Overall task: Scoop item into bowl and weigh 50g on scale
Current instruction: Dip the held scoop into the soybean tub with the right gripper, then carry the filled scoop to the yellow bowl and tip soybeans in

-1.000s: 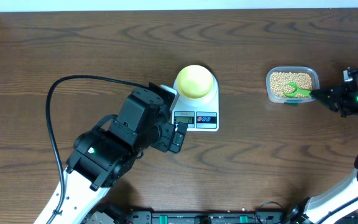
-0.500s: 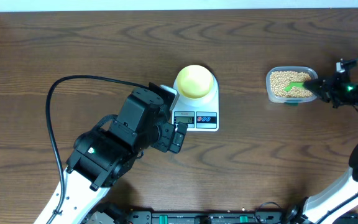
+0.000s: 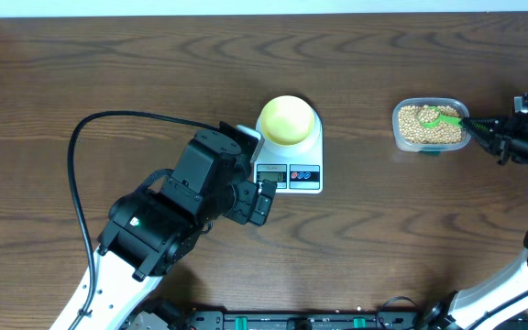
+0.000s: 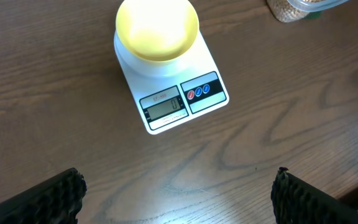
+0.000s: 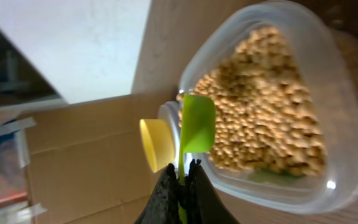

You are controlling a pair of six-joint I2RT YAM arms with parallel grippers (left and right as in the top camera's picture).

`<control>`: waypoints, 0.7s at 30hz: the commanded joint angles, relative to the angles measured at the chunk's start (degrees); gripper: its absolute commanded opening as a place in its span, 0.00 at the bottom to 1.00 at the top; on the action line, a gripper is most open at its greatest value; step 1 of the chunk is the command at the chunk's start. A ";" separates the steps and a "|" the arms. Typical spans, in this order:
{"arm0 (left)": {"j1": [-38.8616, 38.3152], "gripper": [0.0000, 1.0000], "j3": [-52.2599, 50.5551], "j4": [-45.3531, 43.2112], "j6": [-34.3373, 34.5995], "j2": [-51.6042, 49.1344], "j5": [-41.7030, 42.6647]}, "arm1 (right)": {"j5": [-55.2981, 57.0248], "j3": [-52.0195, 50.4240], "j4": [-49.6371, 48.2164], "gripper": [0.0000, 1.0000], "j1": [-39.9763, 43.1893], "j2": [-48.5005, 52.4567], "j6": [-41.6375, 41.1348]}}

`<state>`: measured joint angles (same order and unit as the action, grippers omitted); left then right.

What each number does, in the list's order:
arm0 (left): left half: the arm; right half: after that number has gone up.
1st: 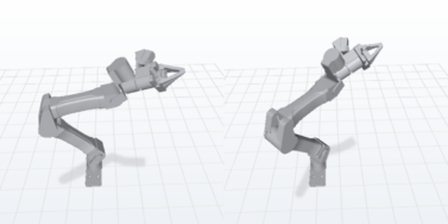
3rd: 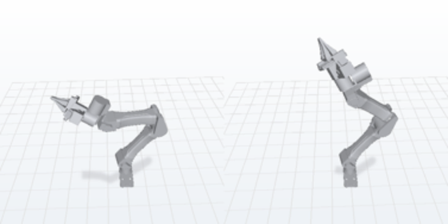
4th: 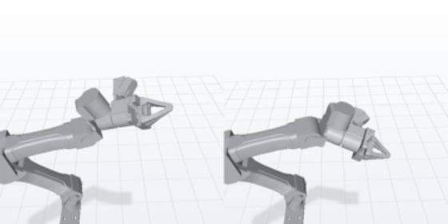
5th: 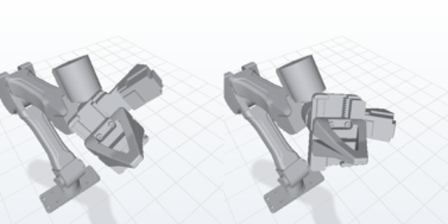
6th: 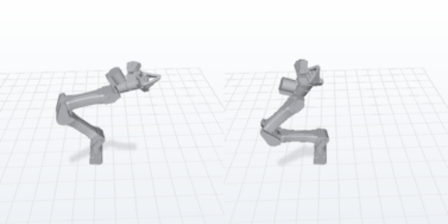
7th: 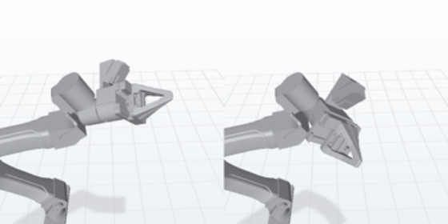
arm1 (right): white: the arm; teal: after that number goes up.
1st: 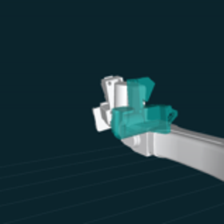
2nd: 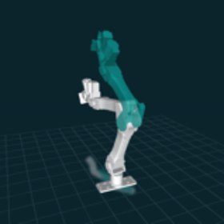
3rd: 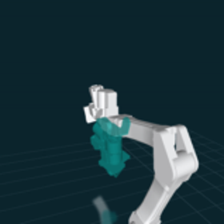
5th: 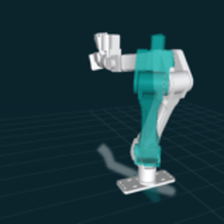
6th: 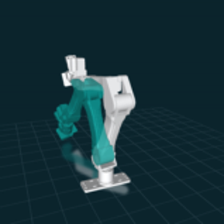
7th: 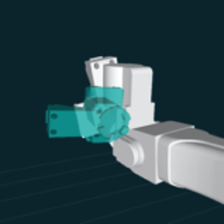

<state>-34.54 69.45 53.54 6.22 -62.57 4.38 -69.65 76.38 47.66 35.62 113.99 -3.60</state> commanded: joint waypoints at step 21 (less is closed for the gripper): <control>0.20 0.98 1.18 0.04 0.31 0.39 0.15 | -19.54 0.00 -19.96 0.01 -32.28 0.24 -10.97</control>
<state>-34.54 69.45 53.52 6.22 -62.57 4.38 -87.42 75.92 32.14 6.28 114.02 -5.48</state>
